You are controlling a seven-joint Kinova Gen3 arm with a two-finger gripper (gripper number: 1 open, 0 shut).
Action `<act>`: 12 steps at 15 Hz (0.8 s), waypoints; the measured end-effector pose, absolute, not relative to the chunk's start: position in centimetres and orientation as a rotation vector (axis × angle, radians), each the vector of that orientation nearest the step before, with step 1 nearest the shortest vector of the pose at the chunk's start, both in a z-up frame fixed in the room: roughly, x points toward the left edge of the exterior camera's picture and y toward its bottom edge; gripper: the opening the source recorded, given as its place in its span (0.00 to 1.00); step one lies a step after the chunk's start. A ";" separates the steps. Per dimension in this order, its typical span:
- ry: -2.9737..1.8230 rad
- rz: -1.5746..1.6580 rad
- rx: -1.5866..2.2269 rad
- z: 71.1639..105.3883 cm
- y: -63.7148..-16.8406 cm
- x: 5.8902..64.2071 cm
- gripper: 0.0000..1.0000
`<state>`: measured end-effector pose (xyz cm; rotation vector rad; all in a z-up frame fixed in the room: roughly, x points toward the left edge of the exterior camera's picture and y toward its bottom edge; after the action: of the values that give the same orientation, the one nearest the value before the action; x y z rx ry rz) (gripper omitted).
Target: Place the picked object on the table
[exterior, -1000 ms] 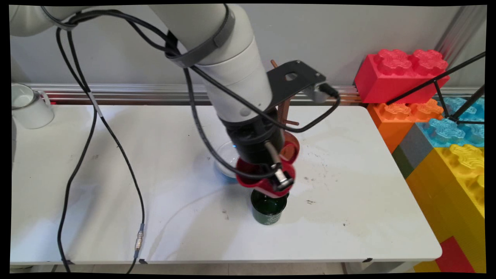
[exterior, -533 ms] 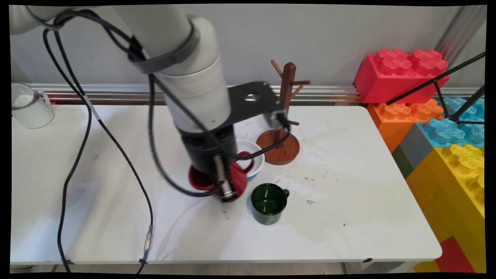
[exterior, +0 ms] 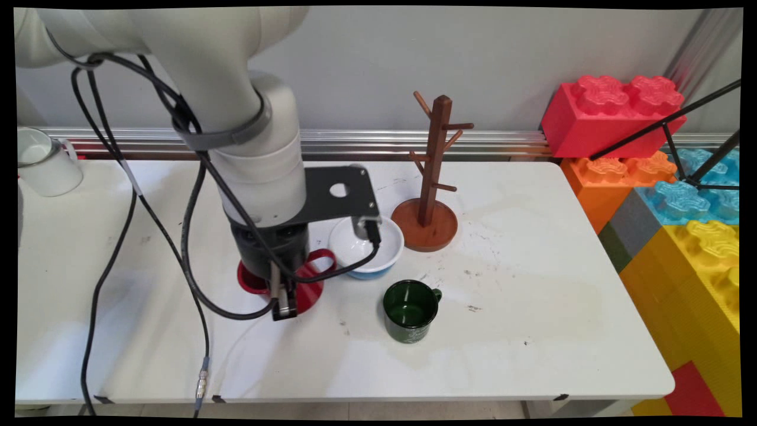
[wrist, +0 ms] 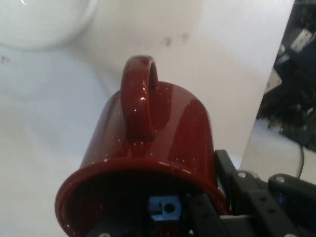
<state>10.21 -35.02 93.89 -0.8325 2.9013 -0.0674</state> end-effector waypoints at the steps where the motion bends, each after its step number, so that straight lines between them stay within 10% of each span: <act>1: 2.890 -0.062 -0.811 93.3 -35.1 10.4 0.00; 12: 2.832 0.017 -0.701 88.1 -37.8 9.3 0.00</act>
<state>9.28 -37.76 88.11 -0.7013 2.8320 0.0172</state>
